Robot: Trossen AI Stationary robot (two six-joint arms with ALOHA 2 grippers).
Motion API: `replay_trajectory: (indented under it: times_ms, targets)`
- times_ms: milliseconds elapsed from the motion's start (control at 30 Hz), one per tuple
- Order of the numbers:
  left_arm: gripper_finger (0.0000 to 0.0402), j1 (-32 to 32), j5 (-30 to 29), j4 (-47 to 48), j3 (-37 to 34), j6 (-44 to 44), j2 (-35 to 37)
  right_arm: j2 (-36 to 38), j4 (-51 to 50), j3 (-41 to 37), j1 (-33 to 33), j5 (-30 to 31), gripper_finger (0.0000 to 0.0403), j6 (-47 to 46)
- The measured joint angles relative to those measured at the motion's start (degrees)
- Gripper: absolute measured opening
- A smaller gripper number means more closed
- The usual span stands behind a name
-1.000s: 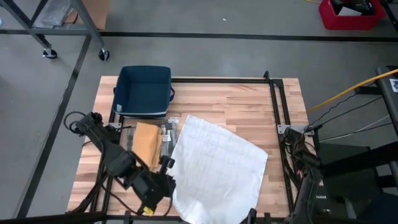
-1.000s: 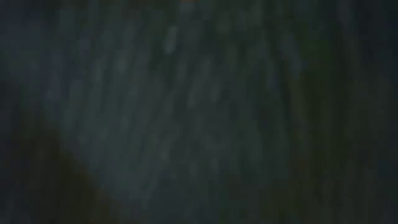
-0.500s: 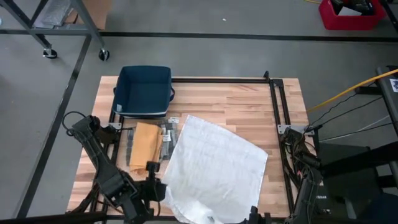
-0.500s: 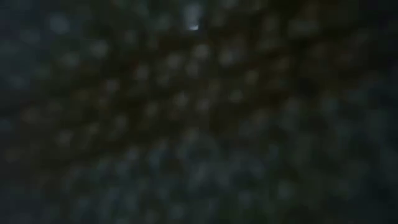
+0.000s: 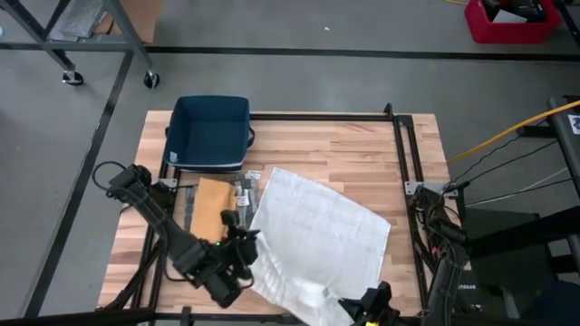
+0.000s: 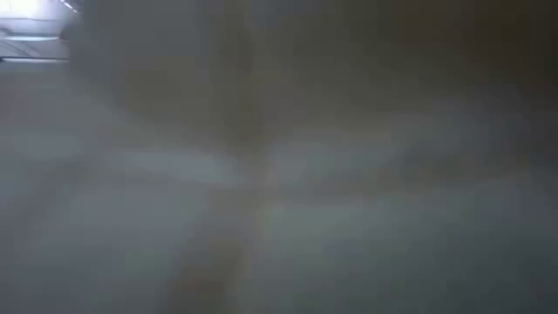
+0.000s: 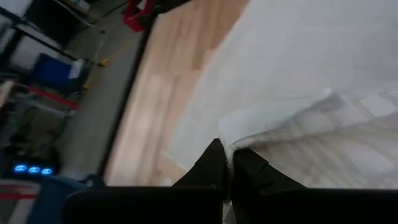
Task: Fold towel
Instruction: Fold the white towel
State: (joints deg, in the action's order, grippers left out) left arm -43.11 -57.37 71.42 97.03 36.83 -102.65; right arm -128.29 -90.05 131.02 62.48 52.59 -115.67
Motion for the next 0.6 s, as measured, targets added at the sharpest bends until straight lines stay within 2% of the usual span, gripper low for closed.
replay_trajectory:
  times_ms: [167,367,600]
  targets:
    - [0.0000,4.0,-1.1,0.0,0.0,-2.3,0.0,0.2,0.1,0.0,-0.9,-0.8,0.0001,0.4]
    - [0.0000,5.6,0.2,0.1,0.0,-2.7,0.0,0.3,0.0,-0.3,-3.2,-5.2,0.0001,1.5]
    - [0.0000,4.9,0.4,0.0,0.0,-3.9,0.0,0.3,0.1,-0.3,-7.1,0.7,0.0001,7.7]
